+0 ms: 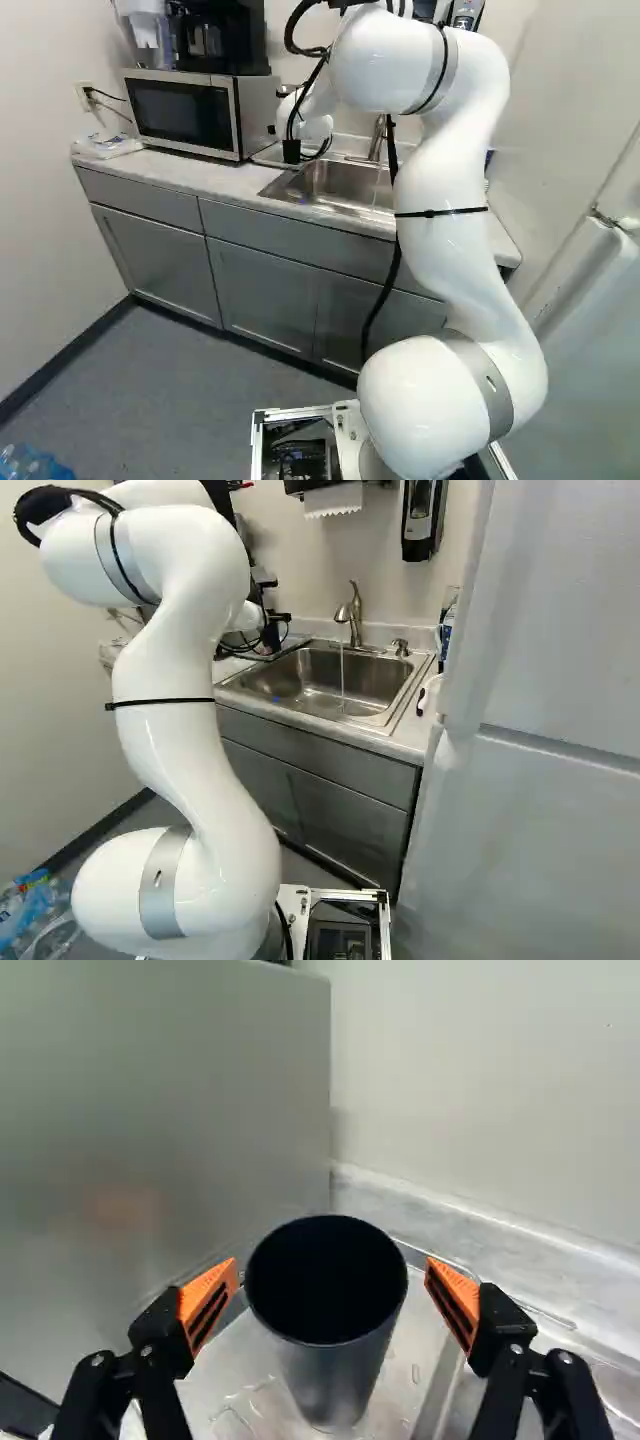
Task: Rinse the cup and place it in the tray
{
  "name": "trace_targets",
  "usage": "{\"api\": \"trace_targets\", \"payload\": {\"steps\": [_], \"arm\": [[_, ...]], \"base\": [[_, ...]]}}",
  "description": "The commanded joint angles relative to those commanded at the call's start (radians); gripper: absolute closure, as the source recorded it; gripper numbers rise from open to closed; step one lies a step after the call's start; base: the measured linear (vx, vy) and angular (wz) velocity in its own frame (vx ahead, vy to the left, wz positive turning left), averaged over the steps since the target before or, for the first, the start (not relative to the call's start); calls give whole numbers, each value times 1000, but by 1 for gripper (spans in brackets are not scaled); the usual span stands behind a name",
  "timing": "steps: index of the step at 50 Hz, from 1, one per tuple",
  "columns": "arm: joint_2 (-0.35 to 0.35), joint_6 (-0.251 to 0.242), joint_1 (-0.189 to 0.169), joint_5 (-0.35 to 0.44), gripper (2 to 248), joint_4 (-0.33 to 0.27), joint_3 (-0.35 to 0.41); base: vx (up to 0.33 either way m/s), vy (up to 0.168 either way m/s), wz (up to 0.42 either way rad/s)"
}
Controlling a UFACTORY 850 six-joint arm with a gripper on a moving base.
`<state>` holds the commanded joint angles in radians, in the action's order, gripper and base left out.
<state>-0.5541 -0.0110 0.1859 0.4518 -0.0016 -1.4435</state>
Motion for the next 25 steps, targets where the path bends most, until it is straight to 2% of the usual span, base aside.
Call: {"api": "trace_targets", "payload": {"steps": [25], "arm": [[28,0,0,0,3,0,-17]], "base": [[0,0,0]]}}
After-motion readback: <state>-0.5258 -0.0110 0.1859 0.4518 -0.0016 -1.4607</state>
